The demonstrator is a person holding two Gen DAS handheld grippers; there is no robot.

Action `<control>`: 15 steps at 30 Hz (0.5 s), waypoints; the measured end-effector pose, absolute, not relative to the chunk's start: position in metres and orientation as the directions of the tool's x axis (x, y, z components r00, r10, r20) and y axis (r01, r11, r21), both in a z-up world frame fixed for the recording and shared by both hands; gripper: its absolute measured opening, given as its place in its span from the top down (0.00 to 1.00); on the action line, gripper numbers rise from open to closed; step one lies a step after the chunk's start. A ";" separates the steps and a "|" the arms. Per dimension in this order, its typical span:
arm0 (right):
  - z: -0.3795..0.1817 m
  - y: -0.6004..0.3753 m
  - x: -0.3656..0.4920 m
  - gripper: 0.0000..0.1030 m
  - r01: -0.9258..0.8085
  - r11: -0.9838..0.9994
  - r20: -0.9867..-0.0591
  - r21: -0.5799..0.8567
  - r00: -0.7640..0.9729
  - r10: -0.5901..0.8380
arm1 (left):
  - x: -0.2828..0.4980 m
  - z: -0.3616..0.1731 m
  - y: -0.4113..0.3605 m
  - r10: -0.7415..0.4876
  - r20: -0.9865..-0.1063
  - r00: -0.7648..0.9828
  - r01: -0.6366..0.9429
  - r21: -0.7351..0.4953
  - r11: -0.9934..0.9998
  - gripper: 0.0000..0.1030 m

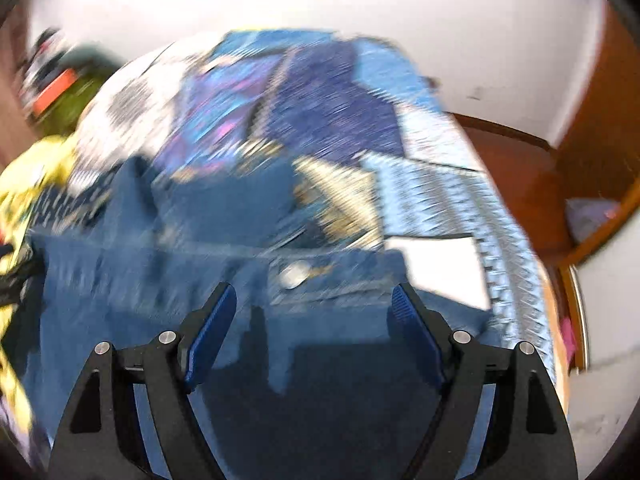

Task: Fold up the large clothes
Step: 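Lift the hem with both grippers and fold it over toward the collar, then release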

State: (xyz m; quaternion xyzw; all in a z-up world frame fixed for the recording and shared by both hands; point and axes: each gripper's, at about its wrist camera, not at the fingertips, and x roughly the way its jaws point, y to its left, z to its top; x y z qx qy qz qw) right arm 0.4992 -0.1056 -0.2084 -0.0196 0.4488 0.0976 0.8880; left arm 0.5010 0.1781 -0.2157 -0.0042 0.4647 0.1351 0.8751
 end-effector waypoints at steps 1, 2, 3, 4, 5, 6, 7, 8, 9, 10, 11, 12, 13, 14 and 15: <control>-0.205 -0.110 0.497 0.25 -0.176 0.980 -0.793 0.094 0.582 0.181 | 0.500 -0.209 0.182 0.240 -0.801 0.548 -0.261 0.109 0.959 0.00; -0.203 -0.114 0.494 0.25 -0.174 0.975 -0.784 0.135 0.583 0.213 | 0.497 -0.203 0.185 0.240 -0.793 0.560 -0.277 0.094 0.956 0.00; -0.201 -0.117 0.490 0.25 -0.177 0.969 -0.778 0.170 0.580 0.242 | 0.493 -0.198 0.188 0.237 -0.788 0.568 -0.282 0.084 0.956 0.00; -0.198 -0.118 0.484 0.25 -0.187 0.963 -0.774 0.196 0.574 0.269 | 0.488 -0.194 0.189 0.232 -0.784 0.575 -0.282 0.076 0.956 0.00; -0.196 -0.116 0.479 0.25 -0.204 0.957 -0.772 0.206 0.567 0.287 | 0.483 -0.188 0.190 0.231 -0.779 0.583 -0.278 0.075 0.958 0.00; -0.193 -0.111 0.474 0.25 -0.224 0.953 -0.771 0.204 0.562 0.298 | 0.479 -0.185 0.189 0.230 -0.773 0.591 -0.273 0.076 0.959 0.00; -0.190 -0.106 0.468 0.25 -0.252 0.948 -0.770 0.195 0.559 0.307 | 0.473 -0.179 0.189 0.228 -0.766 0.601 -0.265 0.078 0.961 0.00; -0.188 -0.101 0.461 0.25 -0.275 0.943 -0.767 0.186 0.559 0.314 | 0.468 -0.176 0.189 0.228 -0.761 0.608 -0.261 0.080 0.962 0.00; -0.186 -0.095 0.454 0.25 -0.299 0.938 -0.766 0.176 0.557 0.321 | 0.463 -0.171 0.189 0.226 -0.756 0.614 -0.260 0.077 0.963 0.00; -0.184 -0.087 0.445 0.25 -0.329 0.930 -0.766 0.165 0.552 0.331 | 0.457 -0.166 0.190 0.211 -0.754 0.622 -0.252 0.062 0.966 0.00; -0.183 -0.078 0.437 0.25 -0.360 0.920 -0.765 0.155 0.546 0.343 | 0.450 -0.162 0.190 0.183 -0.754 0.631 -0.236 0.038 0.971 0.00; -0.184 -0.073 0.432 0.25 -0.386 0.910 -0.763 0.150 0.540 0.355 | 0.444 -0.159 0.189 0.167 -0.754 0.636 -0.226 0.025 0.974 0.00; -0.184 -0.065 0.424 0.25 -0.420 0.896 -0.761 0.143 0.532 0.371 | 0.438 -0.158 0.188 0.157 -0.754 0.638 -0.221 0.016 0.975 0.00; -0.184 -0.056 0.416 0.25 -0.449 0.883 -0.760 0.135 0.525 0.383 | 0.431 -0.157 0.188 0.144 -0.755 0.640 -0.215 0.004 0.977 0.00; -0.185 -0.049 0.410 0.25 -0.472 0.873 -0.760 0.126 0.520 0.390 | 0.426 -0.158 0.187 0.132 -0.757 0.640 -0.208 -0.005 0.978 0.00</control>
